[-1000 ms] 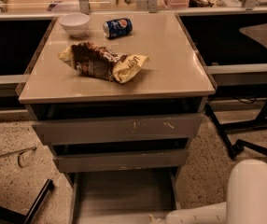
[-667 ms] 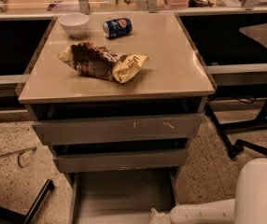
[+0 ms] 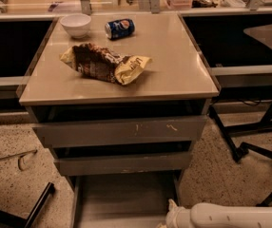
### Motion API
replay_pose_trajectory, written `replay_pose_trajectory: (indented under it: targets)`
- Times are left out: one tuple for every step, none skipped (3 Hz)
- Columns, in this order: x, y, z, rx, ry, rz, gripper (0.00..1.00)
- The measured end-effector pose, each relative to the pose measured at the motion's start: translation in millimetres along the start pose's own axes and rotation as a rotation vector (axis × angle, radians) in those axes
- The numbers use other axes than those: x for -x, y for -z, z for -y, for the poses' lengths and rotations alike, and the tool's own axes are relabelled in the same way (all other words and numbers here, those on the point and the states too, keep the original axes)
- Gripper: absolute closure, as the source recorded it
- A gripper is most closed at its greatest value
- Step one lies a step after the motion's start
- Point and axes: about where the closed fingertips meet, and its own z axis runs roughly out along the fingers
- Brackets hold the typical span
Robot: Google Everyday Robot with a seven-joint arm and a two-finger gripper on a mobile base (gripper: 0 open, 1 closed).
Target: Open bottom drawer
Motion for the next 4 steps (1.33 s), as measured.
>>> replay_pose_trajectory:
  targets:
    - [14.2, 50.6, 12.2, -0.077, 0.001, 0.047, 0.00]
    - [32.0, 103.2, 14.6, -0.162, 0.005, 0.079, 0.00]
    - [47.2, 153.4, 8.8, -0.243, 0.010, 0.091, 0.00]
    - [52.1, 164.0, 12.1, -0.263, 0.026, 0.090, 0.00]
